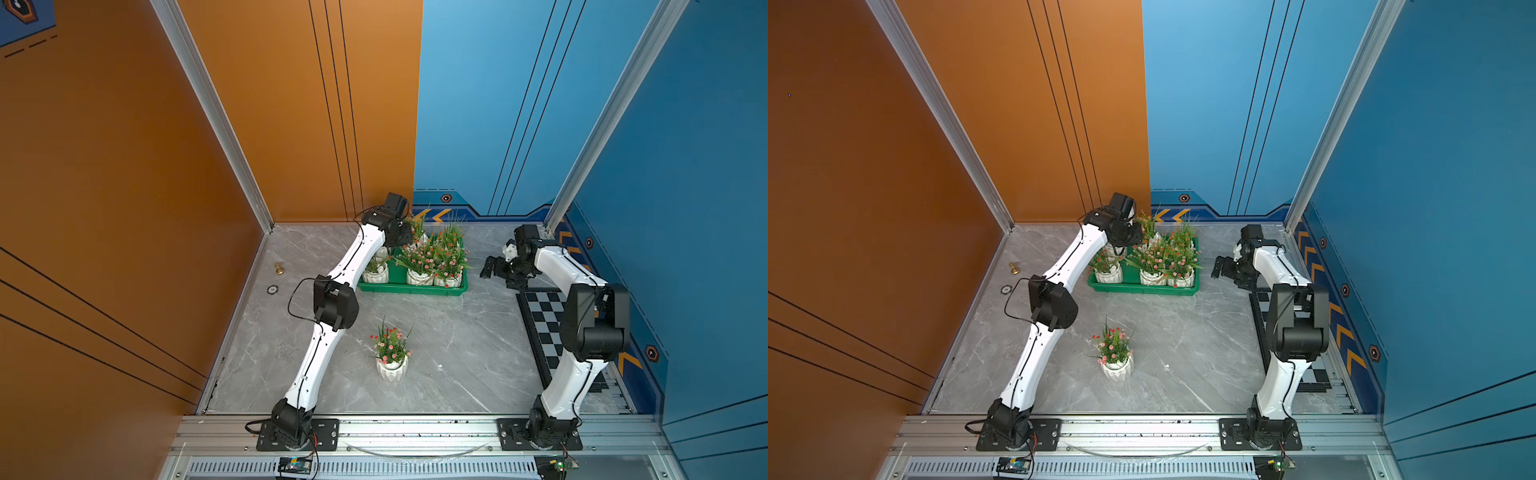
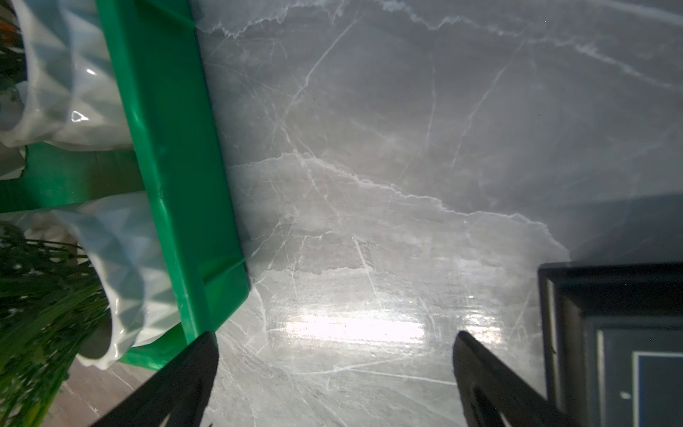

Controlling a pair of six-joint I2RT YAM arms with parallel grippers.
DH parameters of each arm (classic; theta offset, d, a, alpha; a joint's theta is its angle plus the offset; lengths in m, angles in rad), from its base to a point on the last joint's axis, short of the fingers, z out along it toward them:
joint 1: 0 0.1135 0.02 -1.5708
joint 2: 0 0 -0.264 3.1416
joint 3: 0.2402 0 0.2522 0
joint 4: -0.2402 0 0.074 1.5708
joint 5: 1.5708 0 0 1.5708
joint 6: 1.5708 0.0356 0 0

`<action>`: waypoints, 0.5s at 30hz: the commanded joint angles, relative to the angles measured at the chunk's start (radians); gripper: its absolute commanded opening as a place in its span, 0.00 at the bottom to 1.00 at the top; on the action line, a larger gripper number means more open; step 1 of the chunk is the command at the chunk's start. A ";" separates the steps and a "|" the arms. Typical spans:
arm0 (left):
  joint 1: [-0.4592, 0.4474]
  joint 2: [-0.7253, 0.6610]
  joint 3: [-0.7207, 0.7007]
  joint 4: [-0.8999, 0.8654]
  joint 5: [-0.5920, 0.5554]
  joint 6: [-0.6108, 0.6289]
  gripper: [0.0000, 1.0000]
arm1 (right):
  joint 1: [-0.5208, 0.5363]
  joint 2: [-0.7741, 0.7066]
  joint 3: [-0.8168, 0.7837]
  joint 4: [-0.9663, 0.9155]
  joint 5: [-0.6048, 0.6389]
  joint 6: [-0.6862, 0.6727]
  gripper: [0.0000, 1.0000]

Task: Put the potted gypsophila into the storage box
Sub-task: Place the baby's breath potted plant at the storage box.

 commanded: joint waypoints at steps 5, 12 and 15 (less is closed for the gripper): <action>-0.011 0.033 0.007 0.106 0.076 -0.034 0.00 | -0.014 0.024 0.009 -0.026 -0.002 -0.018 1.00; -0.014 0.057 0.007 0.128 0.098 -0.055 0.00 | -0.017 0.033 0.008 -0.026 -0.005 -0.021 1.00; -0.016 0.064 0.007 0.134 0.101 -0.059 0.00 | -0.017 0.035 0.004 -0.026 -0.005 -0.020 1.00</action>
